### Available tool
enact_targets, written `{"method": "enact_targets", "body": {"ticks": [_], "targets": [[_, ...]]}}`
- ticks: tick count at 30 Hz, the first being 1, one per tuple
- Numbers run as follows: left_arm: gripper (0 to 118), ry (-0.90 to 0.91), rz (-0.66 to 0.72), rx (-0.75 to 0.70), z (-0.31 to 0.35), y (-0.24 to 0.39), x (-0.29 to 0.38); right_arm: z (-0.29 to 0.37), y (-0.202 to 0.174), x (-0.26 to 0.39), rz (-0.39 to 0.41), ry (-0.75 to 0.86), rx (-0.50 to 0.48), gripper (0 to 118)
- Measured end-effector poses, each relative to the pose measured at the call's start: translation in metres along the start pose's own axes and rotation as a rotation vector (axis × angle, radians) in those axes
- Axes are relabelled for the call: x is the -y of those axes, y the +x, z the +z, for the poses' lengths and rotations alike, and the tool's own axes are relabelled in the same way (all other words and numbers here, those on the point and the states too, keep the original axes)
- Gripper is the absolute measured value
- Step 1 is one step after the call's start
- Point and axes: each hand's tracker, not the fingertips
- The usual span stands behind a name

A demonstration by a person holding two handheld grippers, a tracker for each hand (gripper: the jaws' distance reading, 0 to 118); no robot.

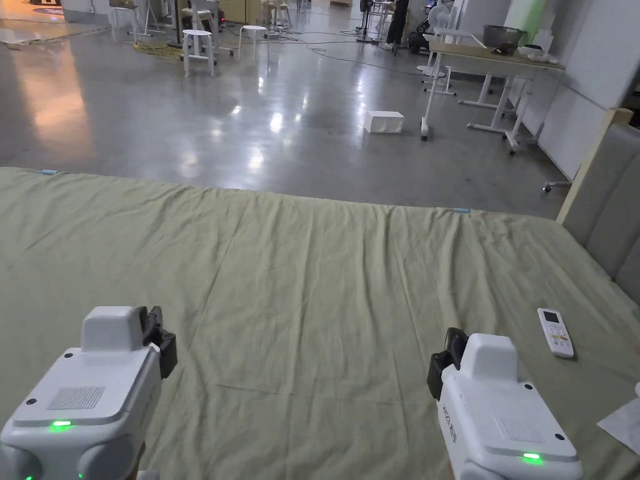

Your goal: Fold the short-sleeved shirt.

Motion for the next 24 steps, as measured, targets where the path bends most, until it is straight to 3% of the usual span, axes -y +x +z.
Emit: {"method": "enact_targets", "body": {"ticks": [9, 24], "targets": [[4, 0.021, -0.070, 0.023, 0.007, 0.019, -0.005, 0.006, 0.007, 0.003, -0.017, 0.010, 0.008, 0], [4, 0.019, -0.070, 0.024, 0.009, 0.014, -0.006, 0.008, 0.003, 0.001, -0.034, 0.031, -0.013, 0]]}}
